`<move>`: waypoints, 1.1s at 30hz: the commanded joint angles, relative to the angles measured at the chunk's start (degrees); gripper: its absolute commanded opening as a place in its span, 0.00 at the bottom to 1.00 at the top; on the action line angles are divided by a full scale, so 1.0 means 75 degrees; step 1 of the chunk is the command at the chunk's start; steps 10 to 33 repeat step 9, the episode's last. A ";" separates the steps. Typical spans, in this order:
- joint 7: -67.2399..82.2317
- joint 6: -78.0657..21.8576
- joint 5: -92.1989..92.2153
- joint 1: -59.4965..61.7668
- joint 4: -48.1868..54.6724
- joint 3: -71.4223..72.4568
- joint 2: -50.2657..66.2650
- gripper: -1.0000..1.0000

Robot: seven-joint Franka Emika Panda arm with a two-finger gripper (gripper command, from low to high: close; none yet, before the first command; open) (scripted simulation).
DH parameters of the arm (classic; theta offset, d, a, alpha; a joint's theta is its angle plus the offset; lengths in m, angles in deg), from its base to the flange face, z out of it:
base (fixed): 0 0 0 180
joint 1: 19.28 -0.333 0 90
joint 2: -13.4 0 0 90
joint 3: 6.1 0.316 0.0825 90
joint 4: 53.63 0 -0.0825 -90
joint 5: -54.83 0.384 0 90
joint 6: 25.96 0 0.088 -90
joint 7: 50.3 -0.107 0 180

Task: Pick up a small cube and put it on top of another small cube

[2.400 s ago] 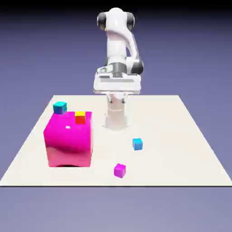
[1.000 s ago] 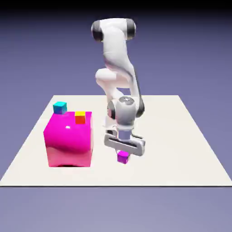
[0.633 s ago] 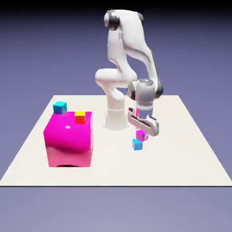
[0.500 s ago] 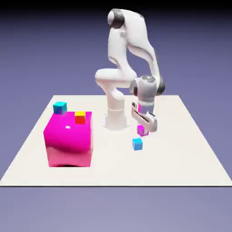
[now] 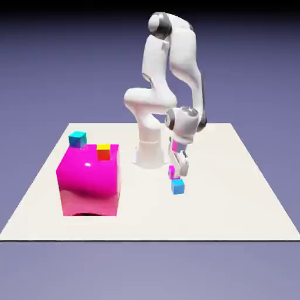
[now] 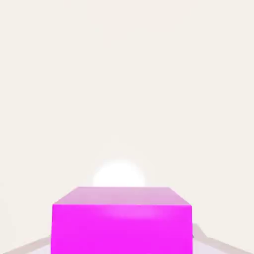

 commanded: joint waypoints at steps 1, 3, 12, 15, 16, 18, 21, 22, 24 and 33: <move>-0.0113 0.0190 -0.0168 0.0276 -0.0004 0.0216 0.0187 0.00; -0.0337 0.0585 -0.0503 0.0830 -0.0012 0.0648 0.0560 0.00; -0.0471 0.0821 -0.0704 0.1161 -0.0017 0.0907 0.0784 1.00; -0.0471 0.0821 -0.0704 0.1161 -0.0017 0.0907 0.0784 1.00; -0.0471 0.0821 -0.0704 0.1161 -0.0017 0.0907 0.0784 1.00; -0.0471 0.0821 -0.0704 0.1161 -0.0017 0.0907 0.0784 1.00; -0.0471 0.0821 -0.0704 0.1161 -0.0017 0.0907 0.0784 1.00; -0.0471 0.0821 -0.0704 0.1161 -0.0017 0.0907 0.0784 1.00; -0.0471 0.0821 -0.0704 0.1161 -0.0017 0.0907 0.0784 1.00; -0.0471 0.0821 -0.0704 0.1161 -0.0017 0.0907 0.0784 1.00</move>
